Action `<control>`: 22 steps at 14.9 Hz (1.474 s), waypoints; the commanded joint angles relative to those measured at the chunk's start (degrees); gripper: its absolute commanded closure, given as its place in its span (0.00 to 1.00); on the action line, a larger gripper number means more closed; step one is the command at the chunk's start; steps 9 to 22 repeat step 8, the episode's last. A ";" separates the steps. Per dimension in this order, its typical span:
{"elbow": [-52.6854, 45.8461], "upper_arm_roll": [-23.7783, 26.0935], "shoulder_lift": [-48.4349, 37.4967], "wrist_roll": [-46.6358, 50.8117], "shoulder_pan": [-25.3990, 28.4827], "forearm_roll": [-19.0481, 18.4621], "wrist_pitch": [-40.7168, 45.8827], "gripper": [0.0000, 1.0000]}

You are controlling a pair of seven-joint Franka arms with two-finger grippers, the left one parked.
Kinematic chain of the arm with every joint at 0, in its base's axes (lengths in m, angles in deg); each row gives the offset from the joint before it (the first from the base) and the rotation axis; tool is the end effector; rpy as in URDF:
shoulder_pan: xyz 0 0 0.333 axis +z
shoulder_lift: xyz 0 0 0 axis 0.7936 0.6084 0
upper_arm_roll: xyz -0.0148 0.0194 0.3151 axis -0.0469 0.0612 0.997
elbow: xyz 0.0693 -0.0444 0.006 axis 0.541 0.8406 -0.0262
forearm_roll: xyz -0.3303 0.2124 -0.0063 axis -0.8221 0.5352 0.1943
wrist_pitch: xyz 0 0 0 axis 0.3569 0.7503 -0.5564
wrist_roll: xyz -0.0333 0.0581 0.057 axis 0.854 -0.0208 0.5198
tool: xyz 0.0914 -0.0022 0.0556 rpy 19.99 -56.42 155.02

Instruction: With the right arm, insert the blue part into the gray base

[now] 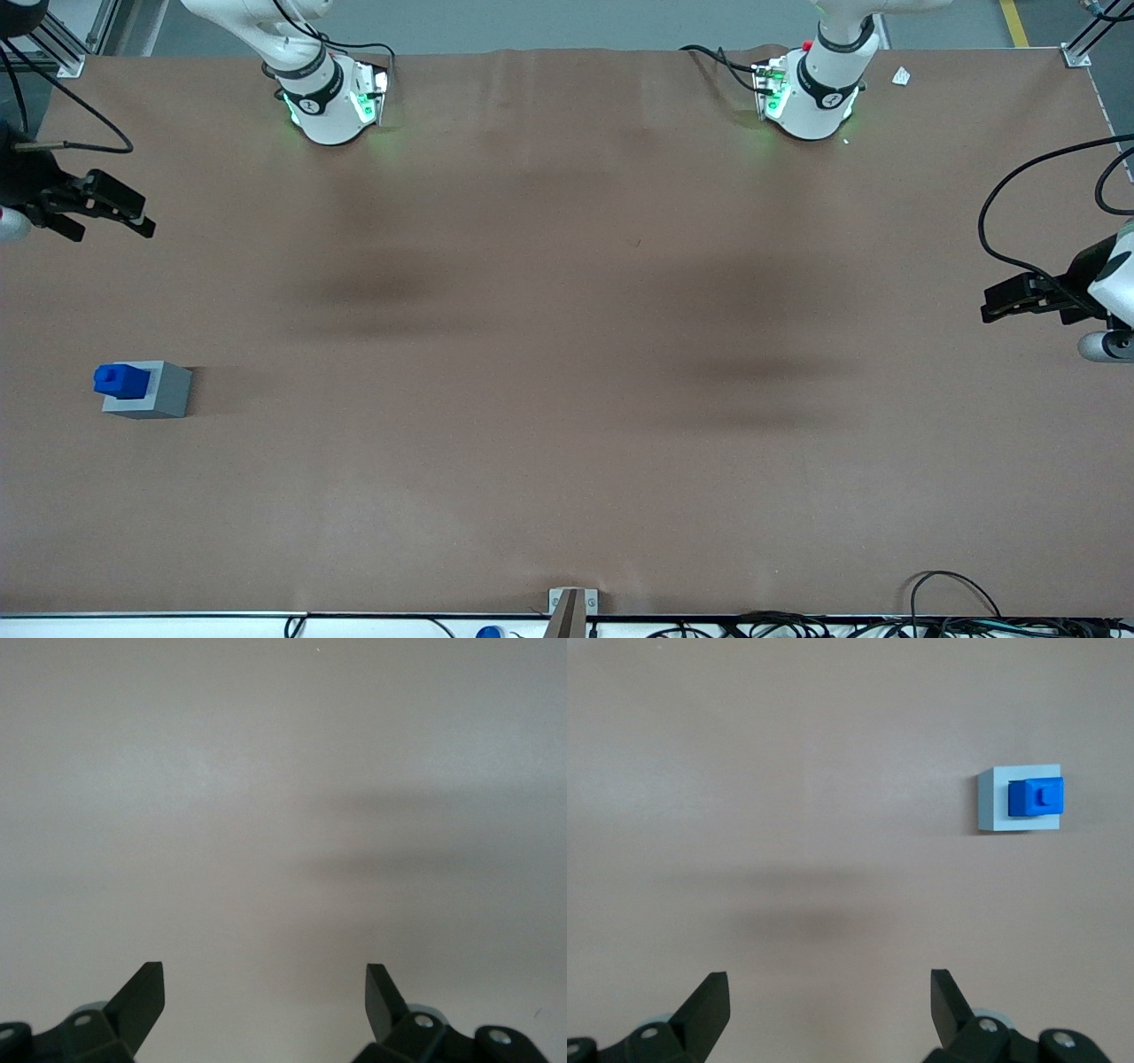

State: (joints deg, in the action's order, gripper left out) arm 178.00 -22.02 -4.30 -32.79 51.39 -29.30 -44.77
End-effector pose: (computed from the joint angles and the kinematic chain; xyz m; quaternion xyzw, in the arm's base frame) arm 0.5147 -0.0251 0.6060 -0.9991 -0.0107 -0.0231 0.0337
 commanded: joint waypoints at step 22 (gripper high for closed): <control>-8.63 1.16 4.42 1.85 0.79 -1.79 1.92 0.00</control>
